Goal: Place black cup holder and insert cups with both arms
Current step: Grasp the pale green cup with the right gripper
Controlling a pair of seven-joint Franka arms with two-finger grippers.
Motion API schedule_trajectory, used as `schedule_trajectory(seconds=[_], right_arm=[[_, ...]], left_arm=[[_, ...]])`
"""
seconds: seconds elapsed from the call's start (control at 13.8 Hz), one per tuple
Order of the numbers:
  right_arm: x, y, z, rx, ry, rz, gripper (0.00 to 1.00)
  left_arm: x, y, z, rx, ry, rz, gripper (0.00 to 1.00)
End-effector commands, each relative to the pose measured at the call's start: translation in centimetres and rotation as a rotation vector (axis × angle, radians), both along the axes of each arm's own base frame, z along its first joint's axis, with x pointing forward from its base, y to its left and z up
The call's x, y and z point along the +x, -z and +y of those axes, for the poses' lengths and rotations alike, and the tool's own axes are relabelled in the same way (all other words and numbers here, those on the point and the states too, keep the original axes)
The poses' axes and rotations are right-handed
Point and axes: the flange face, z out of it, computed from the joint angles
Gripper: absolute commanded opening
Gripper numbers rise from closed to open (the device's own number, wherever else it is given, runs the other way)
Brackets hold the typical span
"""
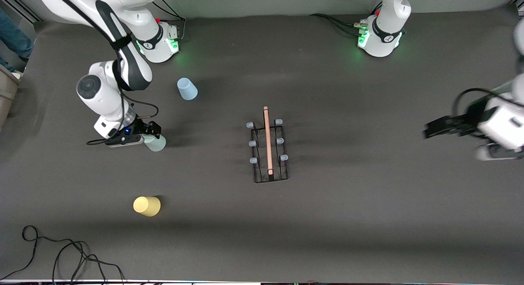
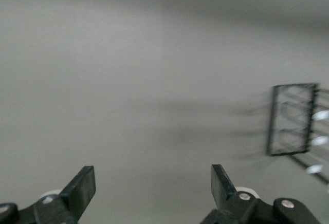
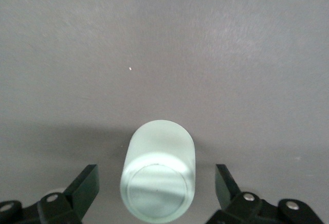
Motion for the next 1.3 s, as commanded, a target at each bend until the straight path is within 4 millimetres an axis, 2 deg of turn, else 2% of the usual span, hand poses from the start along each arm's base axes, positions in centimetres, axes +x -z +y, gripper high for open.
schedule_trajectory(seconds=[0.0,0.07,0.14,0.29,0.43,0.58,0.65,0.8,0.94,1.08,1.23], right_arm=[[0.0,1.1,0.2,-0.003,0.017,0.013,0.99],[-0.2,1.4,0.2,-0.005,0.016,0.027,0.75],[-0.3,1.1,0.2,-0.005,0.016,0.042,0.58],[-0.1,-1.2,0.3,-0.001,0.018,0.057,0.33],[0.8,-5.4,0.5,0.007,0.027,0.052,0.3],[2.2,-10.8,0.8,0.012,0.048,0.069,0.3],[3.0,-13.4,1.2,0.012,0.082,0.089,0.23],[4.3,-19.0,5.4,0.003,0.167,0.127,0.23],[4.4,-22.9,9.9,-0.009,0.26,0.14,0.2],[3.4,-24.6,16.2,-0.01,0.386,0.123,0.16],[2.3,-24.9,24.3,0.004,0.573,0.106,0.16]], left_arm=[[-2.3,-2.1,0.3,0.1,0.05,-0.065,1.0],[-2.4,-2.7,0.4,0.095,0.054,-0.091,1.0],[-2.5,-3.0,0.0,0.105,0.062,-0.105,1.0],[-3.0,-3.1,0.1,0.135,0.061,-0.124,1.0],[-4.1,-2.3,0.1,0.132,0.09,-0.117,1.0],[-4.1,-2.3,0.4,0.114,0.082,-0.138,1.0],[-4.0,-2.2,0.9,0.088,0.077,-0.136,1.0],[-3.8,-1.9,3.1,0.029,0.066,-0.134,1.0],[-3.9,-1.9,2.9,0.034,0.074,-0.13,1.0],[-3.7,-1.4,2.6,0.034,0.078,-0.13,1.0],[-3.5,-1.0,2.6,0.034,0.079,-0.128,1.0]])
